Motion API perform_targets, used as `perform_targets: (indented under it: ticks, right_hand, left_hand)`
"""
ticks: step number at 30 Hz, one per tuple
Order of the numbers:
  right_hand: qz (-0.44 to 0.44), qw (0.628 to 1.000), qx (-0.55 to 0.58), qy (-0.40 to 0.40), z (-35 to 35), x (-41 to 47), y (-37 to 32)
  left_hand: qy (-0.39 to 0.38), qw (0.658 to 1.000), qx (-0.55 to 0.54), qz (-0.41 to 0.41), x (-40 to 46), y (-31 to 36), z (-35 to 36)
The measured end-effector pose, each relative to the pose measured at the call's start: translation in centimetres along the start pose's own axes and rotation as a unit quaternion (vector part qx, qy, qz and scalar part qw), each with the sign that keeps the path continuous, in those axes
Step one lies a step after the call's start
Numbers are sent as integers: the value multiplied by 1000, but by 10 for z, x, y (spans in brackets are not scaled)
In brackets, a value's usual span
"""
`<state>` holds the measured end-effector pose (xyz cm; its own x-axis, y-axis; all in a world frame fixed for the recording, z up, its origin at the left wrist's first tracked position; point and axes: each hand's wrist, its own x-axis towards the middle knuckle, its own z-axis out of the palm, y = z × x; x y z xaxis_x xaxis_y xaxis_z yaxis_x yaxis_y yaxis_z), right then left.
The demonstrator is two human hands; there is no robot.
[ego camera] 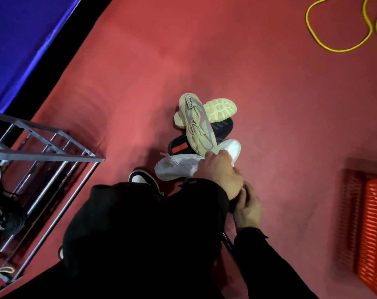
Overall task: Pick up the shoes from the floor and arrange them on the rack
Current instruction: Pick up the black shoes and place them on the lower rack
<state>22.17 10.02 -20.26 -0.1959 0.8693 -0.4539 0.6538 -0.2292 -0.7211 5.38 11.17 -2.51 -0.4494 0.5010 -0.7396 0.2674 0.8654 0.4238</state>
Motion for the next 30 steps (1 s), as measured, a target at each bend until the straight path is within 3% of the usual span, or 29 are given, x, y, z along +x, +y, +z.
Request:
perform_targets:
  ticks: [2, 4, 9, 13, 16, 19, 22, 26, 30]
  right_hand:
    - [-101, 995, -4, 10, -14, -9, -13]
    - [-173, 985, 8, -11, -23, -15, -36]
    - [-242, 968, -33, -49, -17, -17, -68]
    - [-152, 984, 65, -58, -14, -21, -70]
    - [-18, 985, 171, -30, -13, -25, -75]
    - [20, 982, 176, 64, -17, -22, -77]
    - [57, 977, 190, 79, -10, -12, -79]
    - [48, 987, 150, -18, 26, 4, -100]
    - [105, 976, 95, -164, 89, 23, -121]
  left_hand:
    - [-19, 998, 28, -56, 1, -4, 4]
    - [-53, 994, -11, -98, 0, -7, 6]
    - [-105, 985, -83, -108, -7, -14, 1]
    - [-88, 989, -57, -101, -11, -14, -2]
    - [45, 993, 7, -108, -15, -3, -13]
    - [126, 981, -94, -116, -12, 3, -27]
    - [155, 955, -231, -104, -7, 0, -50]
    - [122, 953, -263, -92, -5, -12, -93]
    - [93, 946, -294, -95, 9, -39, -142]
